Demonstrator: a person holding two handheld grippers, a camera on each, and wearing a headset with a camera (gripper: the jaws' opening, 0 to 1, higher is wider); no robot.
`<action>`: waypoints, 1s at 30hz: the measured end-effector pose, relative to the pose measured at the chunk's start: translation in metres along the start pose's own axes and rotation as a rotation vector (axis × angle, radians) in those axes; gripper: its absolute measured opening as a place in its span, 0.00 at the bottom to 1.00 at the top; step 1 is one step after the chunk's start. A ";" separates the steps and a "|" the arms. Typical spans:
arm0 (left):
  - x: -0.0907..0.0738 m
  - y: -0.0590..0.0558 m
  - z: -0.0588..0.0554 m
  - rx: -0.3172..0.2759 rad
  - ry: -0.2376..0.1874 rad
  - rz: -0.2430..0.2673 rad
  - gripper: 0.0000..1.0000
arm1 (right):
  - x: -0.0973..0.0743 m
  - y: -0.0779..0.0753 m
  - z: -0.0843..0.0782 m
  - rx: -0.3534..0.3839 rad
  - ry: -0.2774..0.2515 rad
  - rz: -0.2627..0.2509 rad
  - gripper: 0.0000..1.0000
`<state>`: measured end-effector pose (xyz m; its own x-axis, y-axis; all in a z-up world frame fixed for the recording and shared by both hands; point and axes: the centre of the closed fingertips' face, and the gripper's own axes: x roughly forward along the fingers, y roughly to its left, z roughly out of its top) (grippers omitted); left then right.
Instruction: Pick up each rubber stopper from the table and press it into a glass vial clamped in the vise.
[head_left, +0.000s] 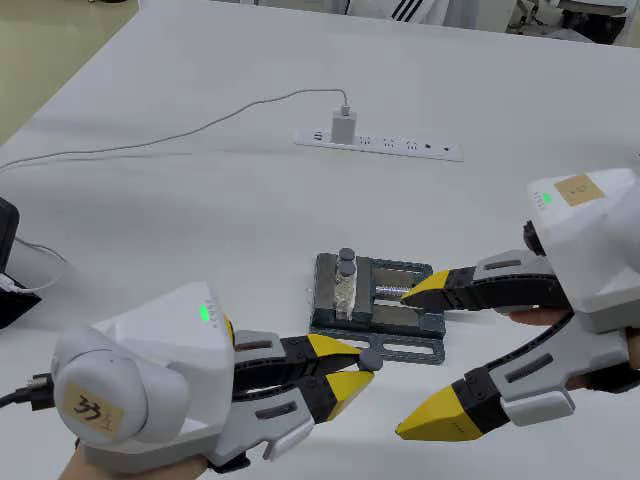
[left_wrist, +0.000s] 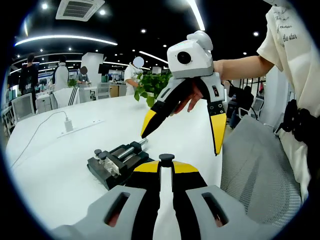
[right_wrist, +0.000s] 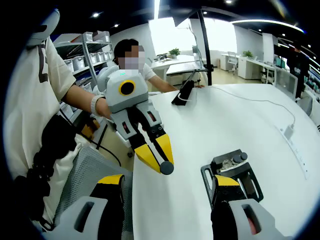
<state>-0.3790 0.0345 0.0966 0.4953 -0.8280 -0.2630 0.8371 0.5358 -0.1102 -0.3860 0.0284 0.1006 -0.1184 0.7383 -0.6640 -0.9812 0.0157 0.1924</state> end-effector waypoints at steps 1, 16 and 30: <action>0.000 0.000 -0.001 0.000 0.002 -0.002 0.04 | 0.001 0.002 0.000 -0.007 0.002 0.008 0.67; 0.005 -0.011 -0.009 0.006 0.038 -0.046 0.04 | 0.006 0.007 -0.001 -0.158 0.092 0.034 0.27; 0.007 -0.016 -0.012 0.018 0.056 -0.068 0.04 | 0.011 0.011 -0.011 -0.255 0.195 0.072 0.12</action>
<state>-0.3915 0.0225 0.0850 0.4236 -0.8517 -0.3086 0.8728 0.4749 -0.1125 -0.4001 0.0288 0.0872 -0.1915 0.5880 -0.7858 -0.9729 -0.2195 0.0729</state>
